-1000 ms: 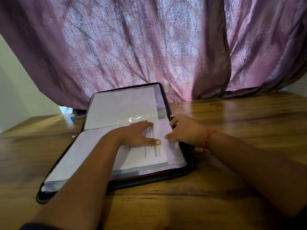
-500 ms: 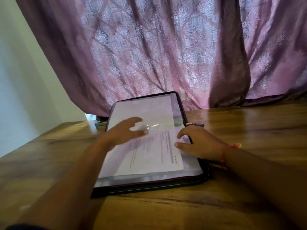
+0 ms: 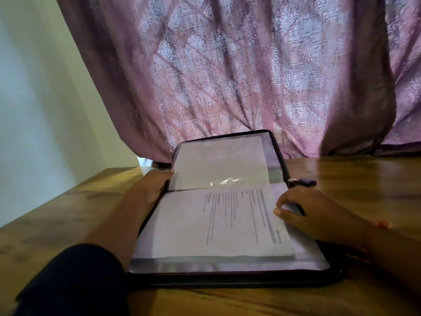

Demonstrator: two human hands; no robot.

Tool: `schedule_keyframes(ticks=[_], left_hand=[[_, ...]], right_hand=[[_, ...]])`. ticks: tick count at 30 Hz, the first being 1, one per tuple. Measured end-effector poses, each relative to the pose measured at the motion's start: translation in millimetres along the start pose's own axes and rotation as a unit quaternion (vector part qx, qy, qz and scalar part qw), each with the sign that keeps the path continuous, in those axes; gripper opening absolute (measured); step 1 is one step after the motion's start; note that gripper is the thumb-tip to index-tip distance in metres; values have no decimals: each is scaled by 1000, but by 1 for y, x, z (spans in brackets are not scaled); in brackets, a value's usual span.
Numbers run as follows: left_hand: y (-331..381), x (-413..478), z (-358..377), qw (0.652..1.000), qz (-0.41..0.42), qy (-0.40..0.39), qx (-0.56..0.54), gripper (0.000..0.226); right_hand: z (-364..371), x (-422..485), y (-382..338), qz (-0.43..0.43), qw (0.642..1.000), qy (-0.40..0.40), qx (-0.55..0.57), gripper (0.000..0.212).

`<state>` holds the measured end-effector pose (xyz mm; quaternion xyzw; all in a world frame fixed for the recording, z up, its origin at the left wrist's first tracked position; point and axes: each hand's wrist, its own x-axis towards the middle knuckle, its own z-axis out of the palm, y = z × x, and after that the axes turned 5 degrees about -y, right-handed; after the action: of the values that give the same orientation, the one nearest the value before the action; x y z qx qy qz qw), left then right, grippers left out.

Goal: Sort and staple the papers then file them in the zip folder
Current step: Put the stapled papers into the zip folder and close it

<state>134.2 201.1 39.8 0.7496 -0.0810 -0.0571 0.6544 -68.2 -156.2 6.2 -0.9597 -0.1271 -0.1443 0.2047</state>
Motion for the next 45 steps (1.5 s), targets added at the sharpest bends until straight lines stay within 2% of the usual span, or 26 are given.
schedule_keyframes(ticks=[6,9,12,14,15,17,18,20,23,26,28,31,32,33,35,39,43,45], left_hand=[[4,25,2,999,16,25,-46,44],[11,23,2,998,32,19,-51,74],[28,17,4,996,67,14,-59,56],[47,15,3,994,104,44,-10,56],[57,15,2,990,129,54,24,72],[77,15,-2,972,178,101,113,116],[87,14,-4,956,211,120,167,127],[108,1,-3,915,244,131,292,137],[129,-21,-5,842,277,145,439,126],[136,-46,-11,734,346,176,557,100],[138,-61,-12,661,391,176,616,90],[137,-92,-5,551,450,136,689,89],[136,-103,-2,526,455,114,710,89],[134,-116,1,506,456,91,726,90],[129,-138,7,486,456,42,744,91],[102,-178,17,479,455,-27,750,90],[72,-201,15,486,438,-84,752,83],[59,-208,12,515,385,-144,752,78]], right_hand=[[3,3,4,-11,1000,7,-10,22],[3,1,4,-7,1000,-9,-13,23],[1,0,2,-14,1000,-5,-15,20],[-1,-1,0,-17,1000,-5,-17,19],[-1,-1,-1,-18,1000,-7,-17,19],[-3,-3,-3,-19,1000,-11,-11,21],[-4,-3,-4,-19,1000,-11,-4,22],[-6,-5,-4,-23,1000,-10,10,30],[-12,-8,-4,-14,1000,-3,26,26],[-20,-8,-1,-6,1000,2,12,17],[-24,-9,5,8,1000,11,-6,22],[-28,-11,26,37,998,45,22,48],[-29,-11,33,41,997,55,30,47],[-32,-13,35,53,997,54,34,38],[-35,-13,40,75,996,34,27,16],[-36,-12,41,80,997,14,6,14],[-36,-12,36,91,995,-9,-36,16],[-36,-11,36,89,994,-13,-59,21]])
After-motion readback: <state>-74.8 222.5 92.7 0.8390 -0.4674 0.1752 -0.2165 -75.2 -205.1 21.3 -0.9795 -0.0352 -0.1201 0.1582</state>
